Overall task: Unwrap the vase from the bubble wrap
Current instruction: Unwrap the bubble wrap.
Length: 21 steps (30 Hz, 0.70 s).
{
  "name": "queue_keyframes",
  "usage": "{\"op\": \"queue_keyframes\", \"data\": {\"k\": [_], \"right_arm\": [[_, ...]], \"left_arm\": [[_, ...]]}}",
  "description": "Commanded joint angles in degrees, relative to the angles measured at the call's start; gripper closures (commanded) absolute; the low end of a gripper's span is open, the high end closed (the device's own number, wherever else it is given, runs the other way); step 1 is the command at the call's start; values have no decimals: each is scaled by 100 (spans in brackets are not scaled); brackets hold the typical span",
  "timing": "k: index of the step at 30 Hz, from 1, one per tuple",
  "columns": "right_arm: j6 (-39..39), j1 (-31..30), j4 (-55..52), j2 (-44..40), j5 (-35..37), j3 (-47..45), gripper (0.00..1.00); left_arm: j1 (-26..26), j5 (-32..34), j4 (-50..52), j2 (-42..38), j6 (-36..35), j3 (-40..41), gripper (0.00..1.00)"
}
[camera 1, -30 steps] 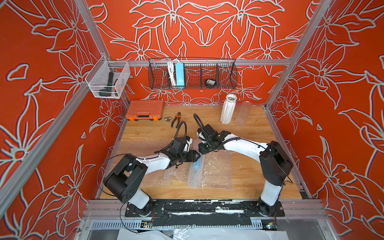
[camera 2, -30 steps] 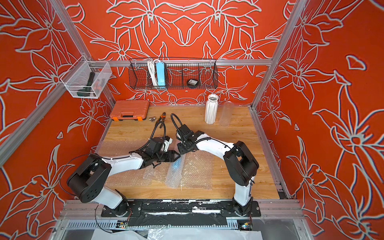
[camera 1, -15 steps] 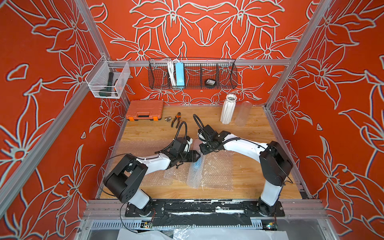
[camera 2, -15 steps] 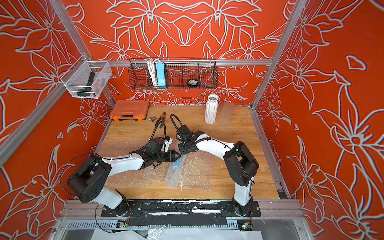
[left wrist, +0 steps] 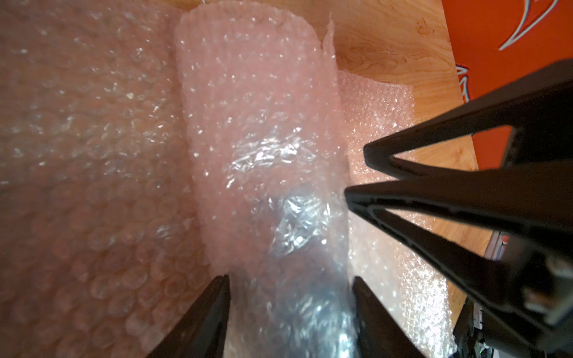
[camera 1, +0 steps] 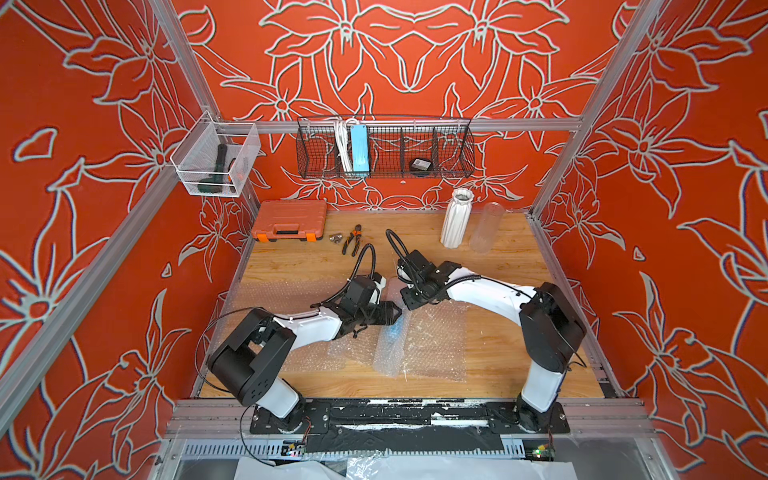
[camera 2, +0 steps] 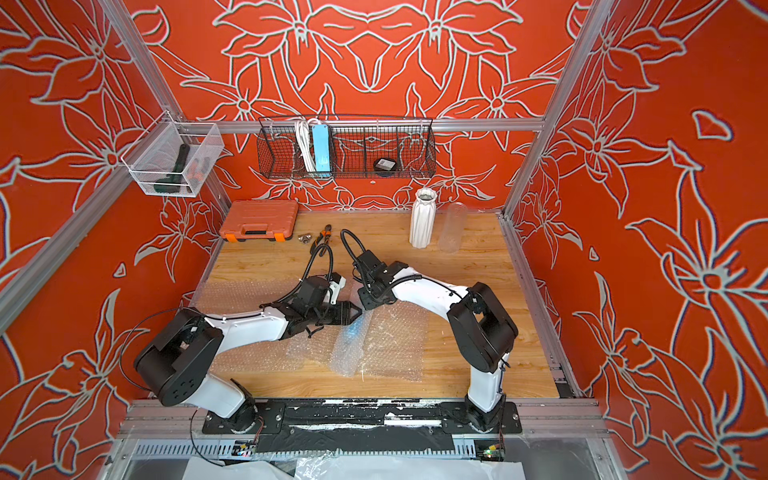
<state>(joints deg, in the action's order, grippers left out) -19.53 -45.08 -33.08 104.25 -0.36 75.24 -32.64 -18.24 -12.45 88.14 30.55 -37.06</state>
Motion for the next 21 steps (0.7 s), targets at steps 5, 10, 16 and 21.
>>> {"op": "queue_keyframes", "data": {"k": [5,10,16,21], "right_arm": [[116,-28,-216,235,361,258,72],[125,-33,-236,344,282,332,71],[90,-37,-164,292,267,311,94],[73,-36,-179,205,536,282,100]], "left_arm": [[-102,99,219,-60,18,206,41],[-128,121,191,-74,40,268,41],[-148,241,175,-84,118,303,41],[-159,431,155,-112,252,408,41]]}}
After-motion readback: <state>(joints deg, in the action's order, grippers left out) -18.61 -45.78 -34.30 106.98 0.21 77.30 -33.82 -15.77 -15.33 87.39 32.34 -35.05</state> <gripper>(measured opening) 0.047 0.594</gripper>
